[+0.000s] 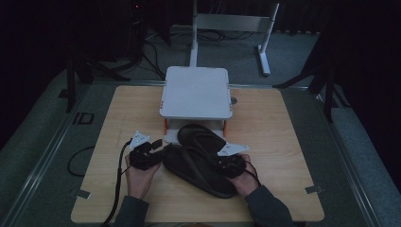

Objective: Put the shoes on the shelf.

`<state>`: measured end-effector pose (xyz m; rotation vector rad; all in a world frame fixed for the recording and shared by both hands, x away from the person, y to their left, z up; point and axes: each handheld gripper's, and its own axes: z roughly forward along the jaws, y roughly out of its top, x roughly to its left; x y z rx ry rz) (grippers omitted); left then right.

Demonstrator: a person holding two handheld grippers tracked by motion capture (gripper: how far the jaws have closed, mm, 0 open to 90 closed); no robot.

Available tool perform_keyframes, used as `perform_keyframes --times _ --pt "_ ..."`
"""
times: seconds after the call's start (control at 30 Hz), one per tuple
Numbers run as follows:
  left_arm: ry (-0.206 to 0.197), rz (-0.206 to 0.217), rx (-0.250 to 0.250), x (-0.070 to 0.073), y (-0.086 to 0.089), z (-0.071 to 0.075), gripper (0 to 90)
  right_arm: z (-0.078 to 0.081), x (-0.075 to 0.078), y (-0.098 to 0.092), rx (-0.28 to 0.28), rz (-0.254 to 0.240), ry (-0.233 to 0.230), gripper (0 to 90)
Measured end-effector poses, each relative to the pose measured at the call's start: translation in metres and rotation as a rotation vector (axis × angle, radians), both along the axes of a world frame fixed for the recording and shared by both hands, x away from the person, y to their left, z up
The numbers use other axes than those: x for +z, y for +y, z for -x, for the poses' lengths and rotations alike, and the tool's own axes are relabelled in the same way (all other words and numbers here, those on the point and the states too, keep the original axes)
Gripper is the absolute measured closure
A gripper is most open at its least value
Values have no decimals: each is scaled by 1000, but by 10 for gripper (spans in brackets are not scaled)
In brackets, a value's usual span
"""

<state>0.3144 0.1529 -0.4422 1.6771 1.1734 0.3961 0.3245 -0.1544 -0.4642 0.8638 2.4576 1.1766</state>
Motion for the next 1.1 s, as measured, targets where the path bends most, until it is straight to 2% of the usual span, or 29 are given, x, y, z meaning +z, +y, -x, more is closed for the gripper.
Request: perform_keyframes --times 0.07,0.1,0.17,0.2,0.27,0.3,0.37,0.47,0.57,0.63,0.7,0.77,0.8,0.83,0.9,0.93,0.97,1.0,1.03,1.07,1.1 --pt "1 -7 1 0 0 0 502 2 1 -3 -41 0 -12 765" --pt "8 -10 5 -1 -1 1 502 4 0 -4 -93 -2 -20 765" --pt "6 -19 0 -1 -2 2 501 4 0 -4 -107 -4 -22 765" --pt "3 -20 -5 0 -4 4 502 3 -2 -4 -149 -23 -15 765" --pt "0 -21 -6 0 -6 5 502 3 -3 -4 -165 -29 -11 765" --pt "-2 -24 -15 1 -8 7 502 2 -4 -4 -204 -42 -6 765" --pt "3 -30 -22 1 -12 8 502 3 -6 -1 -235 -47 -5 764" --pt "5 -37 -36 2 -19 11 502 5 -8 6 -268 -51 2 762" --pt "9 -41 -46 2 -25 14 502 6 -12 13 -256 -32 2 732" --pt "14 -64 -73 3 -40 20 502 7 -11 14 -238 -31 2 664" --pt "9 -86 -82 5 -52 26 502 7 -8 11 -204 -43 16 545" --pt "3 -94 -92 8 -64 32 502 10 -3 6 -190 -61 4 503" --pt "3 -94 -92 8 -64 32 503 10 -3 6 -190 -61 4 503" --pt "-4 -119 -112 9 -82 37 502 14 6 -5 -190 -84 -25 483" --pt "-15 -161 -127 9 -103 40 493 15 13 -20 -208 -119 -55 480" --pt "-15 -161 -127 9 -103 40 486 14 16 -28 -229 -120 -60 475" --pt "-16 -187 -124 9 -113 41 482 14 16 -28 -229 -120 -60 475" --pt "-7 -212 -104 7 -123 41 471 10 17 -45 -276 -128 -59 475" --pt "2 -224 -96 4 -131 40 471 10 17 -45 -276 -128 -59 475" --pt "20 -235 -51 -2 -144 38 443 3 16 -60 -326 -137 -35 475" --pt "20 -235 -51 -2 -144 38 421 3 16 -60 -326 -137 -35 475"
